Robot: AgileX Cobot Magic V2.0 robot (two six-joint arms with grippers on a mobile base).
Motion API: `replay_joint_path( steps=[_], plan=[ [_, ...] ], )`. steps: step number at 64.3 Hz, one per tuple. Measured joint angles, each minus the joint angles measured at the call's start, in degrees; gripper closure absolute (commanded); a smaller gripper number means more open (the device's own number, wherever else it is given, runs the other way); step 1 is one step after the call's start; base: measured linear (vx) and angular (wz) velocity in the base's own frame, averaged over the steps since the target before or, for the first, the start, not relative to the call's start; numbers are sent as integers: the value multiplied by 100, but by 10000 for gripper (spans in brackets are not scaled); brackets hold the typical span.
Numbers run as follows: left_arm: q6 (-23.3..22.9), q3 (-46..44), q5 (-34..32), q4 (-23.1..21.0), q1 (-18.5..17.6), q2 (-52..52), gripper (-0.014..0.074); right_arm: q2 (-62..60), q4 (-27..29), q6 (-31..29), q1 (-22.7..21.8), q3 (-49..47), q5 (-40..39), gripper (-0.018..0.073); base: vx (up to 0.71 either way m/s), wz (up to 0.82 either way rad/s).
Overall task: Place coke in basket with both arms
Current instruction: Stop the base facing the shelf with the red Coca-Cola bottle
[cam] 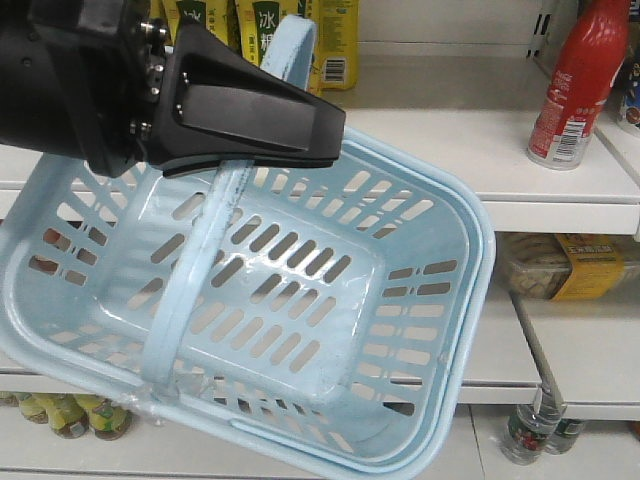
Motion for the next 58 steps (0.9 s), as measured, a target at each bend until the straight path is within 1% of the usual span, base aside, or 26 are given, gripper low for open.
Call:
replay_joint_path(
  steps=[30,58],
  plan=[
    [-104,0,101,-134,-28,0,603,0,0,0,0,0,0,564,7,-10],
    [-152,0,103,-166,-28,-4,603,0,0,0,0,0,0,564,2,-2]
  ],
)
